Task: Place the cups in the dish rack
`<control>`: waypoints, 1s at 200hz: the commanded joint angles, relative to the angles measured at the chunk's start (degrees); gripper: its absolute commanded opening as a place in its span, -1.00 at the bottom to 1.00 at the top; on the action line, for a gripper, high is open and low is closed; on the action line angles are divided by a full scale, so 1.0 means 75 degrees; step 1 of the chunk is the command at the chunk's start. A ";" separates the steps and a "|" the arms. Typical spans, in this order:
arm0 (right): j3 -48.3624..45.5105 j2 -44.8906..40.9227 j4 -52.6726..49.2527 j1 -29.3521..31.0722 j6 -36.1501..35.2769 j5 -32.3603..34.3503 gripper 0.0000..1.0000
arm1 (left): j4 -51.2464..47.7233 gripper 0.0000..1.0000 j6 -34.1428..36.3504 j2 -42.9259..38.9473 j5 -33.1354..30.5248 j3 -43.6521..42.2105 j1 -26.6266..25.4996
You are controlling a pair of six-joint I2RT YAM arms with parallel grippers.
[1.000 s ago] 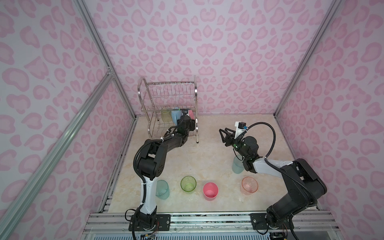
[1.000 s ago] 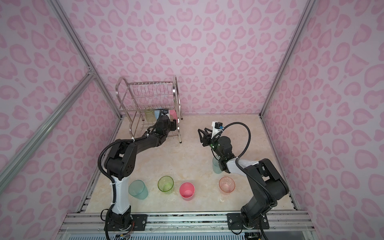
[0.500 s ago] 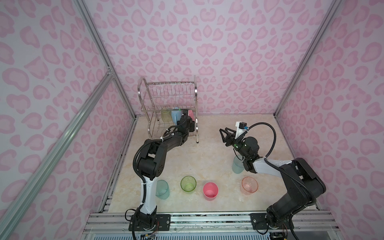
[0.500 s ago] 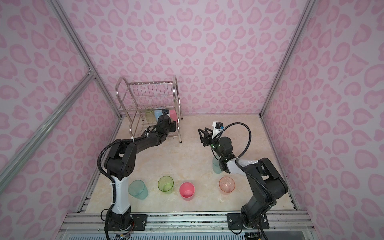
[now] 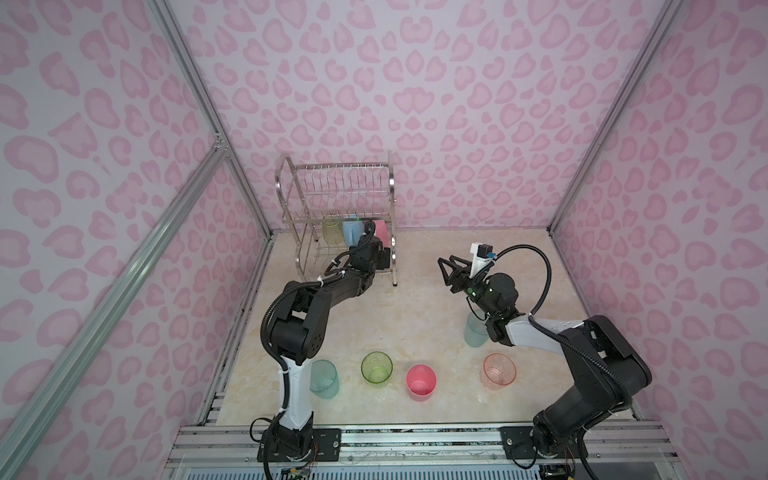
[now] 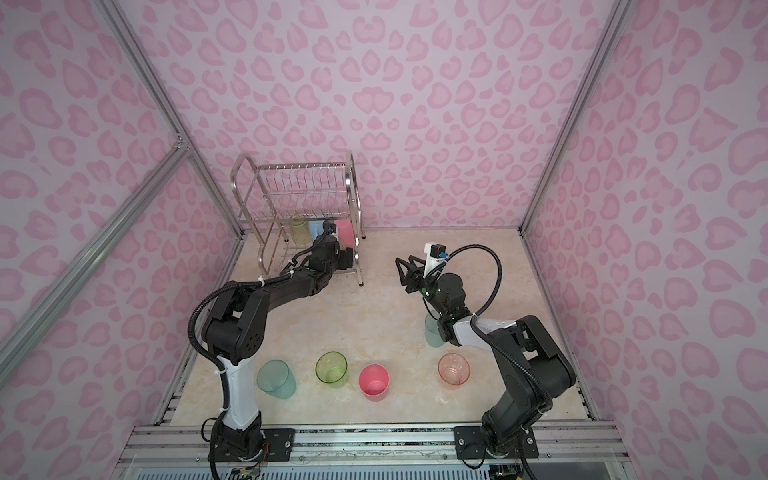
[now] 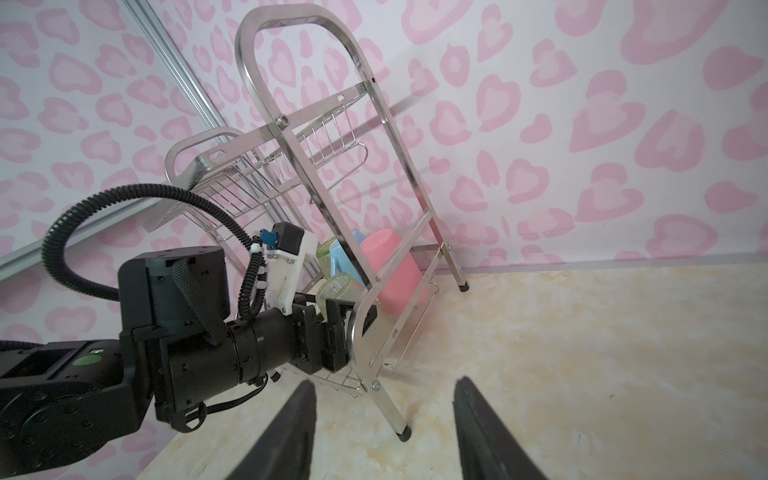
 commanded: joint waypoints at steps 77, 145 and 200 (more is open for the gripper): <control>0.0469 -0.1013 -0.2431 0.0373 -0.0880 0.0678 0.10 | 0.1012 0.88 0.0178 -0.1030 0.0028 -0.1026 -0.0010; 0.1356 -0.1704 -0.5336 0.1168 -0.2176 0.1483 0.11 | 0.1284 0.88 -0.0120 -0.1844 -0.0311 -0.1801 -0.0011; 0.2373 -0.1899 -0.8231 0.2101 -0.3566 0.1717 0.12 | 0.1269 0.86 -0.0793 -0.2713 -0.0681 -0.2768 -0.0032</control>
